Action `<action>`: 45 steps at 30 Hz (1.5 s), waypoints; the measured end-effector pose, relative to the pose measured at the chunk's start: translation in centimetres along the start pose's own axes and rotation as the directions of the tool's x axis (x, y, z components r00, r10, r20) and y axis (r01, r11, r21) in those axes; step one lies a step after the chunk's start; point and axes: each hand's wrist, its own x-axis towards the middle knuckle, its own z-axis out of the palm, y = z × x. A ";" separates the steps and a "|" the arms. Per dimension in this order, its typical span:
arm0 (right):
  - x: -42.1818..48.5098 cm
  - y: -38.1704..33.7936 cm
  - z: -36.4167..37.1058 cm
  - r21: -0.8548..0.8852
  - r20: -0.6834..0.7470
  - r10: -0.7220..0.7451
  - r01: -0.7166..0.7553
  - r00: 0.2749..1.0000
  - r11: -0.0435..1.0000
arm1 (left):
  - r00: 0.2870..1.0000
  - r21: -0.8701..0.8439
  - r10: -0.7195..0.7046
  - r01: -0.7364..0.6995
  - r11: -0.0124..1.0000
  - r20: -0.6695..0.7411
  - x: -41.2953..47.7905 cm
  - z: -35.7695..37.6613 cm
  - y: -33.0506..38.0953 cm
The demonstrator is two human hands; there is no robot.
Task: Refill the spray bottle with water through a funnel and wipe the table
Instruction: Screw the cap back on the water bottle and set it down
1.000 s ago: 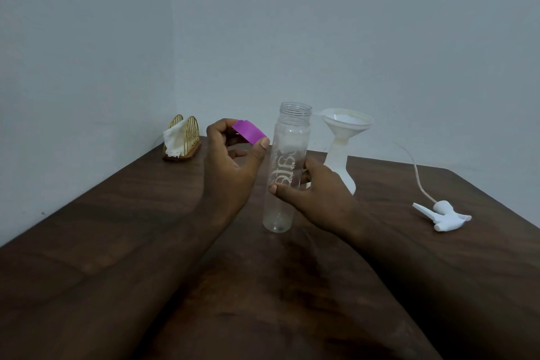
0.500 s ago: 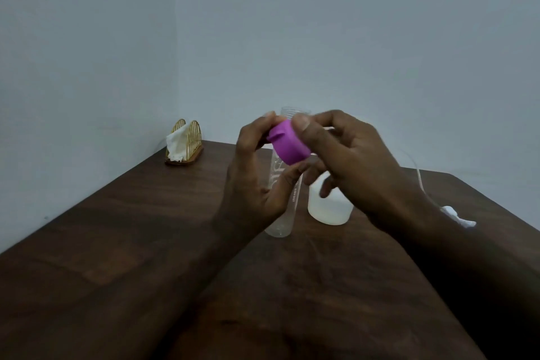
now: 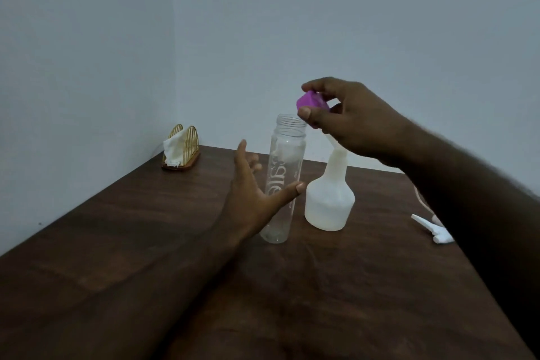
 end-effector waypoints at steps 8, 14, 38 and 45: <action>1.4 -0.5 0.2 -0.038 0.238 -0.020 0.030 0.971 0.999 | 0.990 -0.025 -0.042 0.046 0.999 0.134 0.2 0.8 -1.6; 2.1 -1.1 -0.3 -0.075 0.408 -0.060 0.099 0.911 0.992 | 0.978 -0.033 -0.020 0.027 0.999 0.205 0.3 0.5 -1.2; 3.2 -2.8 1.6 -0.306 0.256 -0.052 0.132 0.965 0.943 | 0.982 0.021 0.026 -0.031 0.999 0.189 0.4 0.0 -1.7; 4.2 -2.8 -1.0 -0.181 0.559 -0.058 0.189 0.827 0.965 | 0.963 -0.047 -0.025 0.039 0.998 0.267 0.6 -0.3 -1.3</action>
